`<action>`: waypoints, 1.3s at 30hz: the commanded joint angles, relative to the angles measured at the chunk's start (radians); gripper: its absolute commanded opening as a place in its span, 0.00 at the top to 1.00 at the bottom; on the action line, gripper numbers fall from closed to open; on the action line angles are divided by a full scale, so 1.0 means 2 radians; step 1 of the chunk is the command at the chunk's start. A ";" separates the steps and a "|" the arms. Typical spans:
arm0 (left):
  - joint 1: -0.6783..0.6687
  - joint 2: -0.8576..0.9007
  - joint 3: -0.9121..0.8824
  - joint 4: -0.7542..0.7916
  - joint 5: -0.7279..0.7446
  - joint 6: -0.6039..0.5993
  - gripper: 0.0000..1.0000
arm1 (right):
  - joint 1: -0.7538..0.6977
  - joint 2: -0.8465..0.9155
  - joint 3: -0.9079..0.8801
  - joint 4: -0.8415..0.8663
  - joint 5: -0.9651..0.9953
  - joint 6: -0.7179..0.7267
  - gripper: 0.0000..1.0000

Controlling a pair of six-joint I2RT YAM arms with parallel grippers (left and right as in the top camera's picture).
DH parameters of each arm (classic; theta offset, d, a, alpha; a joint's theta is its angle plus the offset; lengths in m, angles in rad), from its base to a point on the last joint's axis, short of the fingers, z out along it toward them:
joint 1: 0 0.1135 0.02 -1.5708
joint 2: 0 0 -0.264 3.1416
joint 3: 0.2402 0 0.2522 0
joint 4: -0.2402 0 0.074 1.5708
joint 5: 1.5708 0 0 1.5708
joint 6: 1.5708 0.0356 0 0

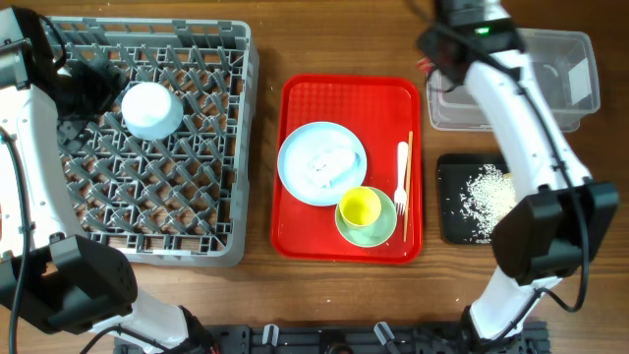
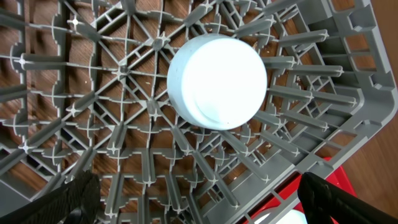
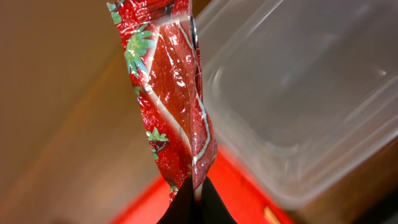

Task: Sort waste into correct bins and load items into the dishwasher rack
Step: 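Carry the red wrapper right and drop it into the clear bin, then return the right gripper to the plate and grasp the white tissue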

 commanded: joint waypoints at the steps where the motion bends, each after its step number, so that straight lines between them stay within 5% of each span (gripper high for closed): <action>1: 0.001 0.002 -0.001 0.000 0.004 -0.005 0.00 | -0.043 -0.002 -0.011 0.019 0.015 0.056 0.88; 4: 0.001 0.002 -0.001 0.000 0.004 -0.005 0.00 | -0.066 -0.002 -0.013 0.032 0.011 0.047 0.00; 8: 0.001 0.002 -0.001 0.001 0.004 -0.005 0.00 | -0.073 -0.002 -0.013 0.056 -0.089 -0.080 0.00; 12: 0.001 0.003 -0.001 0.001 0.004 -0.005 0.00 | -0.052 -0.002 -0.013 0.065 -0.297 -0.159 0.00; 17: 0.001 0.003 -0.001 0.000 0.004 -0.005 0.00 | 0.039 -0.002 -0.014 0.057 -0.317 -0.288 0.00; 22: 0.001 0.003 -0.001 0.000 0.004 -0.005 0.00 | 0.164 0.003 -0.040 0.016 -0.179 -0.277 0.01; 25: 0.001 0.003 -0.001 0.000 0.004 -0.005 0.00 | 0.215 0.014 -0.064 -0.008 -0.102 -0.217 0.22; 30: 0.001 0.003 -0.001 0.000 0.004 -0.005 0.00 | 0.241 0.048 -0.072 -0.050 -0.097 -0.169 0.36; 39: 0.001 0.003 -0.001 -0.002 0.004 -0.005 0.00 | 0.241 0.109 -0.072 -0.072 -0.120 -0.152 0.38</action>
